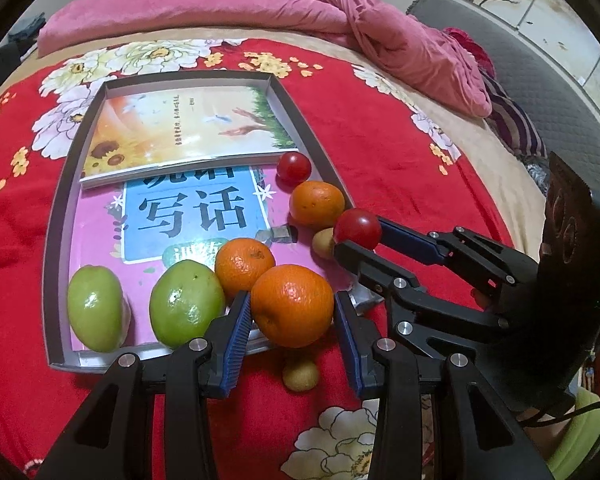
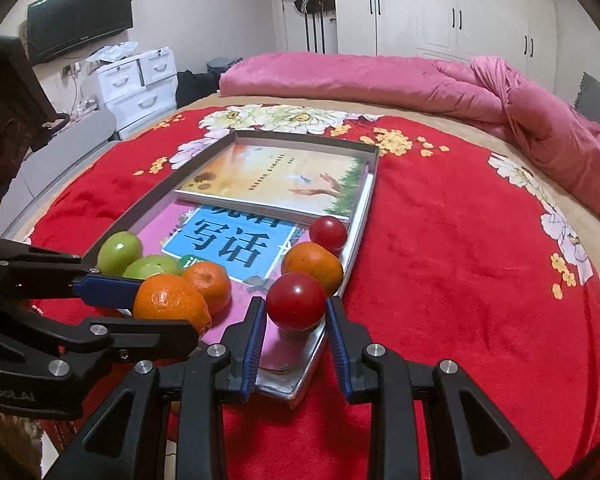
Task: Organize fruits
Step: 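Lower and open both tools to release the tomato and orange in the tray, then withdraw both open tools toward the last red tomato and kiwi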
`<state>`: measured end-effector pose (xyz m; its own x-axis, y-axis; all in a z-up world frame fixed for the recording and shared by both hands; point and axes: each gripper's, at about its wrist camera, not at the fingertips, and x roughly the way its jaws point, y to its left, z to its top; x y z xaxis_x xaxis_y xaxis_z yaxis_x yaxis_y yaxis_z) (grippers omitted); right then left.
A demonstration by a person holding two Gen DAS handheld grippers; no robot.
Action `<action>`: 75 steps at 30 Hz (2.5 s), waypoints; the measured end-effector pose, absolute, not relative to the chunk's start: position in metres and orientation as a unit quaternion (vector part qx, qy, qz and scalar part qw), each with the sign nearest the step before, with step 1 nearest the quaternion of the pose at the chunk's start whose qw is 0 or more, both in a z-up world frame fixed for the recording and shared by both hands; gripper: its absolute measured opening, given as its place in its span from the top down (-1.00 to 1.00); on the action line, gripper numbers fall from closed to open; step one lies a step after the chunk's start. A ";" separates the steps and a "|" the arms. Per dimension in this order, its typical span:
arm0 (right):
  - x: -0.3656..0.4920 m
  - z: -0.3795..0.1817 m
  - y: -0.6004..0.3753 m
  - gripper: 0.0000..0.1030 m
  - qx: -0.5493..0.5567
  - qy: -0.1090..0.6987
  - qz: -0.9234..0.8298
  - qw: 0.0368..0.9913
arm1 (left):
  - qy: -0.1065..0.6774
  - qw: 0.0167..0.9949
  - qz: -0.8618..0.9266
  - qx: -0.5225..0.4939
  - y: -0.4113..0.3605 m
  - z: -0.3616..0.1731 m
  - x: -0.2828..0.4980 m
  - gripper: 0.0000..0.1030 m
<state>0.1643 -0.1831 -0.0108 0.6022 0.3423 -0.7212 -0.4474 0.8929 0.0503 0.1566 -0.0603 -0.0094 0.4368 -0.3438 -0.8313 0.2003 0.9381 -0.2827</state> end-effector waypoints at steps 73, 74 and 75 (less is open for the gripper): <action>0.133 0.034 -0.226 -0.75 0.043 0.297 0.194 0.934 | 0.460 0.874 -0.137 -0.071 -0.033 0.031 0.127 -0.53; 0.131 0.035 -0.225 -0.75 0.042 0.295 0.197 0.934 | 0.459 0.875 -0.136 -0.071 -0.031 0.032 0.126 -0.53; 0.129 0.035 -0.224 -0.75 0.041 0.294 0.199 0.934 | 0.459 0.875 -0.136 -0.072 -0.030 0.032 0.125 -0.53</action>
